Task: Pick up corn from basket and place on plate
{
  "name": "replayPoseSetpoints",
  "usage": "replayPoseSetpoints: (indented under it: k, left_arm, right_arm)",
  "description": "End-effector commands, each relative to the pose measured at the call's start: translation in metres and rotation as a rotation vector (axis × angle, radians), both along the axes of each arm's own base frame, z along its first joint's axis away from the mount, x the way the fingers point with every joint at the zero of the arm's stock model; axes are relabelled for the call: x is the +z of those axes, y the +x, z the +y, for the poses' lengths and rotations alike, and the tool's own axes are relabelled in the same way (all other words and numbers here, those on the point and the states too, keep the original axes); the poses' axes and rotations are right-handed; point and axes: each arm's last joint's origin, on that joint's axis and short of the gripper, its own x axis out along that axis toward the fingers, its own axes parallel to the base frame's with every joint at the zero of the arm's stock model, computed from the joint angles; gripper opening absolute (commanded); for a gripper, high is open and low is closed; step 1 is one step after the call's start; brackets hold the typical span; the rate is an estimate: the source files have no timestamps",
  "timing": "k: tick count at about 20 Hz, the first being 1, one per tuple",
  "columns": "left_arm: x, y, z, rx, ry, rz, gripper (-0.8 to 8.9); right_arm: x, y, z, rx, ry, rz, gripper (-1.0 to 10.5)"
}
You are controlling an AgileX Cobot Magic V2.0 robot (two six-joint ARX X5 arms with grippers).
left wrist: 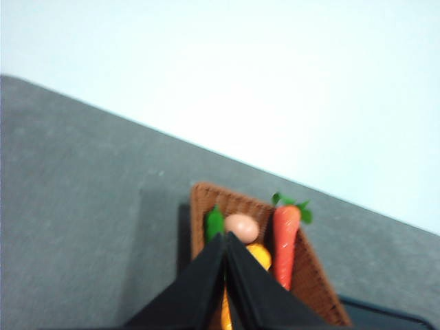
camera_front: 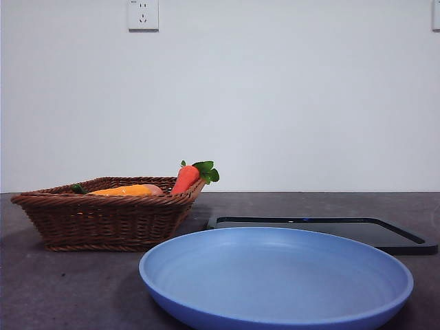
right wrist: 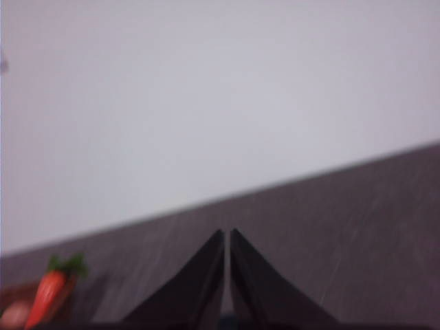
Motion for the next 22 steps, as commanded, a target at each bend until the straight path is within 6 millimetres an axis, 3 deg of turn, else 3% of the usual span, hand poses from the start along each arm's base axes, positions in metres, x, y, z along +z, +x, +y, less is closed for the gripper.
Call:
replayPoseSetpoints:
  k: [1,6,11,17,22]
  left_arm:
    - [0.024,-0.003,-0.001,-0.029,0.013,0.008,0.05]
    - [0.059,0.003,-0.004,-0.161,0.074,0.120,0.05]
    - [0.077,0.012,-0.005,-0.275,0.117,0.241,0.05]
    - [0.075,0.023,-0.006,-0.424,0.135,0.414,0.05]
    - [0.062,0.029,-0.010,-0.518,0.134,0.560,0.05]
  right_arm:
    - [0.018,0.004,0.002,0.073,0.006,0.040,0.0]
    - [0.047,0.019,0.007,0.240,-0.033,0.201,0.0]
    - [0.070,0.036,0.011,0.413,-0.103,0.387,0.0]
    - [0.086,0.050,0.018,0.552,-0.228,0.604,0.0]
    - [0.081,0.057,0.027,0.644,-0.282,0.738,0.0]
